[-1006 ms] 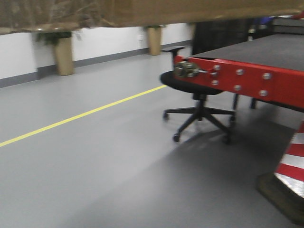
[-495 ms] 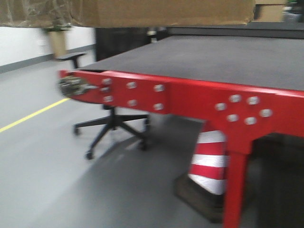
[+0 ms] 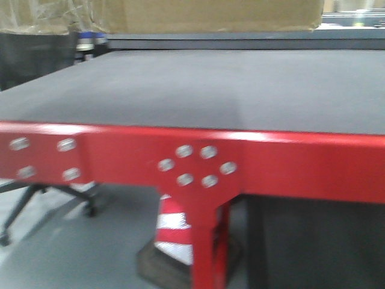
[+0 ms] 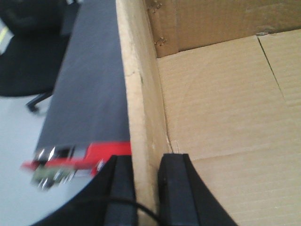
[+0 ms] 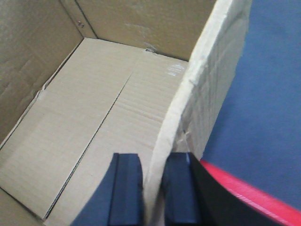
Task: Grab carton from right shelf to conveyor
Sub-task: 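Carry the carton with both grippers over the grey conveyor belt, then lower the carton onto the belt and open both grippers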
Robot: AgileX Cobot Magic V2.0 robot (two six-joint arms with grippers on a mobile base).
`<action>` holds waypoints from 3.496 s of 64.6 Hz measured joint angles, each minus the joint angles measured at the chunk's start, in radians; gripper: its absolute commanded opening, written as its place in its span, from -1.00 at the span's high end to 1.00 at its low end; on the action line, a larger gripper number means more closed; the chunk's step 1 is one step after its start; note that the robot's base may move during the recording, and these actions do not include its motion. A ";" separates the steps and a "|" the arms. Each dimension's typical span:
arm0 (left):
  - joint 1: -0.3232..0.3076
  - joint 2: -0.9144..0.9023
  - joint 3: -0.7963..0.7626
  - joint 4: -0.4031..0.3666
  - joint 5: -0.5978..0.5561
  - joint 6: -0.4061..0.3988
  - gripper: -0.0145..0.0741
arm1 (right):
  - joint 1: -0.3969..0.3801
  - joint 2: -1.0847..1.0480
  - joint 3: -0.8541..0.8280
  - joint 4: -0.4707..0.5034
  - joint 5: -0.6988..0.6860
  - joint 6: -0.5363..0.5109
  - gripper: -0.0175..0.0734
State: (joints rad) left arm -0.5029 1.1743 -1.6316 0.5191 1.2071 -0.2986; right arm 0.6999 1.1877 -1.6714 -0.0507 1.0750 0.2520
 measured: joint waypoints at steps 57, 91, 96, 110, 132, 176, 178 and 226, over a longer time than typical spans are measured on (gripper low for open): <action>0.000 0.000 0.000 0.002 -0.002 -0.002 0.70 | 0.000 0.000 0.000 0.000 0.000 0.000 0.77; 0.000 0.000 0.000 0.002 -0.002 -0.002 0.70 | 0.000 0.000 0.000 0.001 0.000 0.000 0.77; 0.000 0.000 0.000 0.002 -0.002 -0.002 0.70 | 0.000 0.000 0.000 0.001 0.000 0.002 0.77; 0.000 0.000 0.000 0.002 -0.002 -0.002 0.70 | 0.000 0.000 0.000 0.001 0.000 0.002 0.77; 0.000 0.000 0.000 0.002 -0.002 -0.002 0.70 | 0.000 0.000 0.000 0.001 0.000 0.002 0.77; 0.002 0.000 0.000 -0.031 -0.028 -0.032 0.70 | -0.007 0.000 0.000 -0.007 -0.037 0.002 0.77; 0.006 0.000 0.000 -0.048 -0.043 -0.047 0.70 | -0.019 0.000 0.000 -0.009 -0.042 0.002 0.77; 0.136 0.290 0.197 -0.232 -0.384 -0.155 0.70 | -0.239 0.415 -0.021 -0.028 -0.176 -0.065 0.74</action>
State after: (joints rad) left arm -0.3671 1.4642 -1.4344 0.2867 0.8231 -0.4532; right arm 0.4612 1.6023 -1.6926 -0.0783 0.8986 0.1872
